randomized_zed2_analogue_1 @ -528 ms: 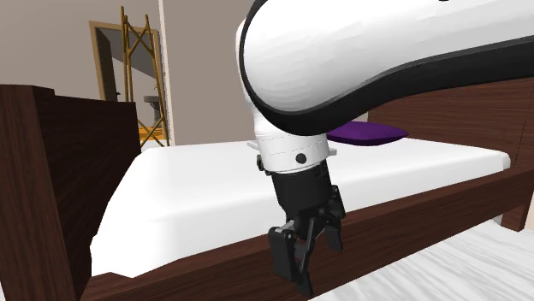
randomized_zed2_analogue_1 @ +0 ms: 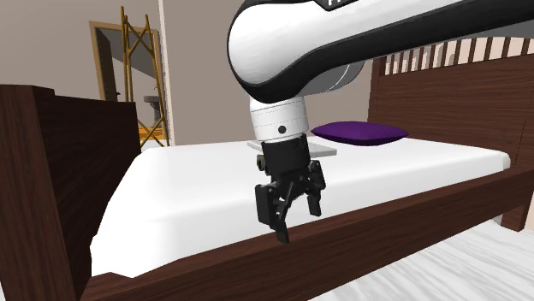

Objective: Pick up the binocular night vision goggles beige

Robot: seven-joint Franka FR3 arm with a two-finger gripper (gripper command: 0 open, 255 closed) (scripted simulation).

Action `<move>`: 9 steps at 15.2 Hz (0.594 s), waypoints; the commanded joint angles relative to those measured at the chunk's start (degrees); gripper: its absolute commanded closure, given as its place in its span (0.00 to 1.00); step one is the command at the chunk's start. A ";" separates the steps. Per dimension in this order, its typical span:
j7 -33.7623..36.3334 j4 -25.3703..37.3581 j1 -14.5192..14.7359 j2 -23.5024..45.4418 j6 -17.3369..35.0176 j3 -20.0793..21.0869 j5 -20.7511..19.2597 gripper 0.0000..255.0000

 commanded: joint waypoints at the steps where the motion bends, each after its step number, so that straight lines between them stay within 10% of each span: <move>1: -0.22 3.59 -0.82 3.26 0.55 -1.11 -0.22 0.00; 9: -2.23 20.19 -3.78 16.76 0.87 -5.94 0.31 0.00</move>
